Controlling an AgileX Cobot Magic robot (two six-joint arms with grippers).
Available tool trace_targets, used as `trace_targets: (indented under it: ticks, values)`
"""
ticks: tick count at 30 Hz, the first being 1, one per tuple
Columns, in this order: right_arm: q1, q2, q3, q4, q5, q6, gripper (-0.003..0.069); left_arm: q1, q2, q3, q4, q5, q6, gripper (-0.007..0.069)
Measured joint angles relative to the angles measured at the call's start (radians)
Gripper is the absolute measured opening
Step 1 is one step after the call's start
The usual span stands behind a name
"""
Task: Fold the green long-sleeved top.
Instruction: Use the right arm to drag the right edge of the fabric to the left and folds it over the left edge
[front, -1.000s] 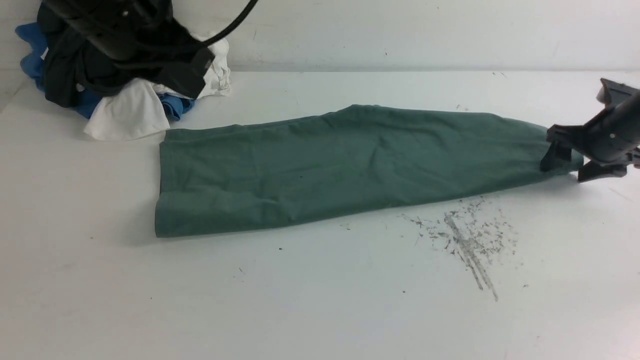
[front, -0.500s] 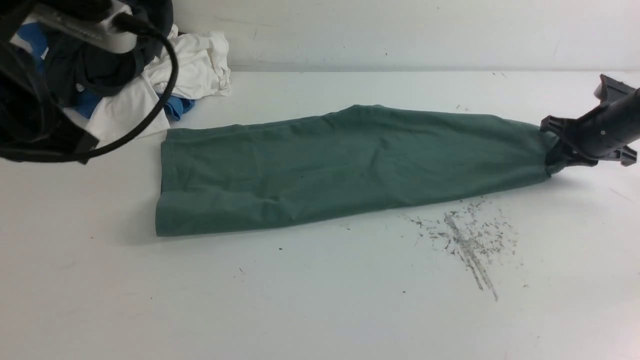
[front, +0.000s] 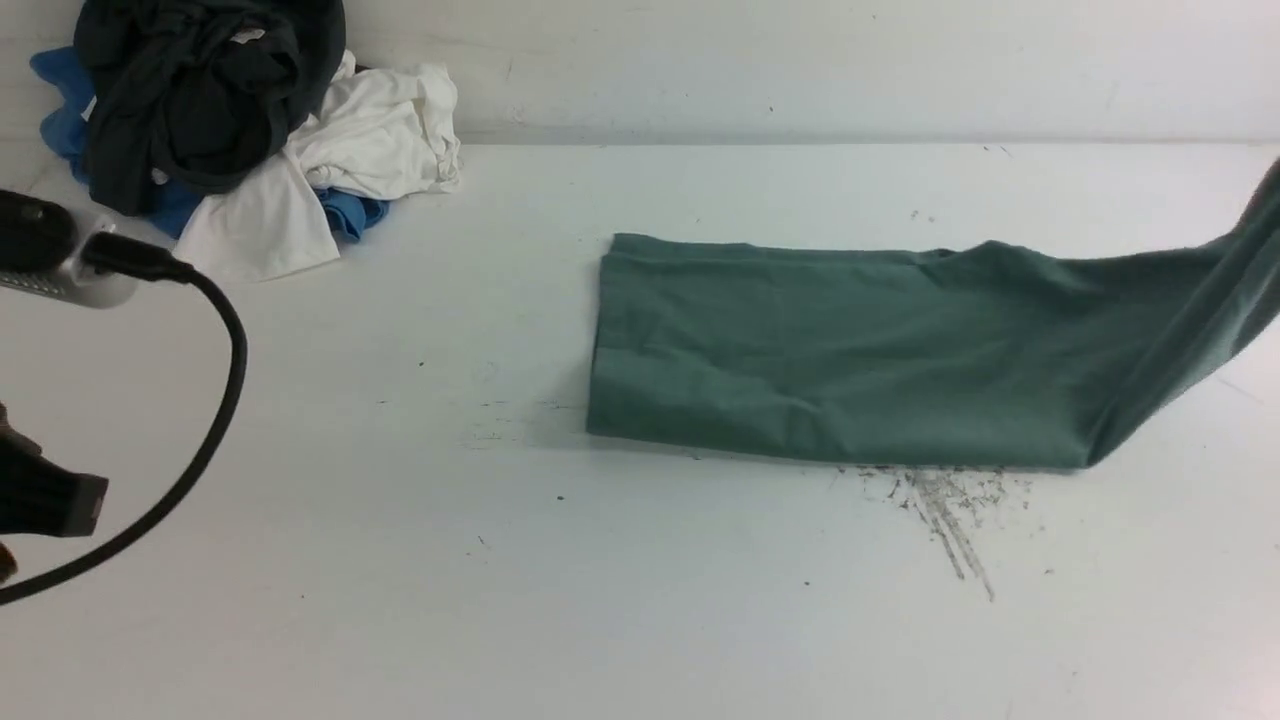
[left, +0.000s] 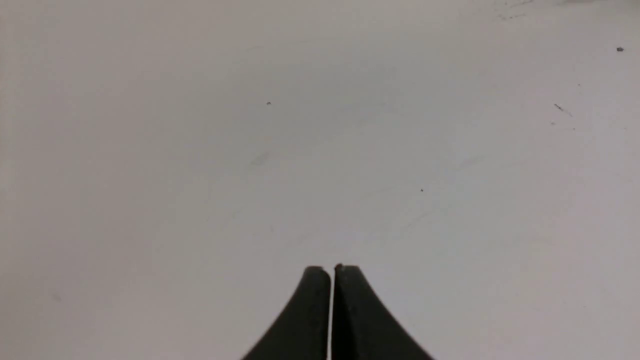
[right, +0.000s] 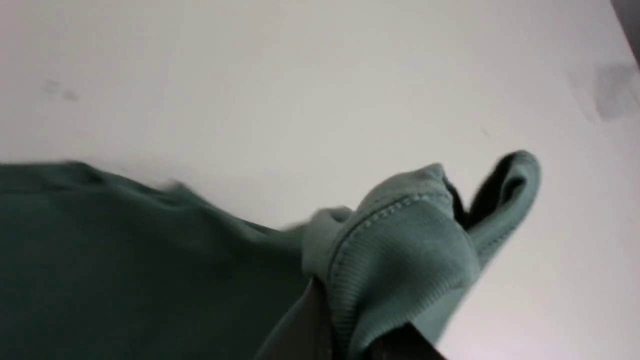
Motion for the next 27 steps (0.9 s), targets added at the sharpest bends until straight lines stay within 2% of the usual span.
trace_targets:
  ticks: [5,7,10,11,13,19,27]
  values:
    - [0.245,0.013,0.000,0.116,-0.129,-0.012,0.0013,0.000,0.008,0.007,0.001,-0.030,-0.004,-0.0007]
    - [0.306,0.036,0.000,0.138,-0.160,-0.012,0.0013,0.000,0.008,0.008,0.001,-0.034,-0.004,-0.0007]
    - [0.461,0.157,0.000,0.167,-0.258,-0.013,0.0013,0.000,0.008,0.015,0.001,-0.048,-0.004,-0.0007]
    - [0.461,0.165,0.000,0.168,-0.262,-0.013,0.0013,0.000,0.008,0.016,0.001,-0.048,-0.004,-0.0007]
    - [0.543,0.272,0.000,0.173,-0.298,-0.013,0.0013,0.000,0.008,0.016,0.000,-0.048,-0.004,-0.0007]
    - [0.637,0.440,0.002,0.164,-0.315,-0.015,0.0013,0.000,0.008,0.026,0.000,-0.053,-0.005,-0.0007]
    - [0.641,0.365,0.002,0.128,-0.296,-0.015,0.0013,0.000,0.008,0.088,-0.006,-0.096,-0.005,-0.0007]
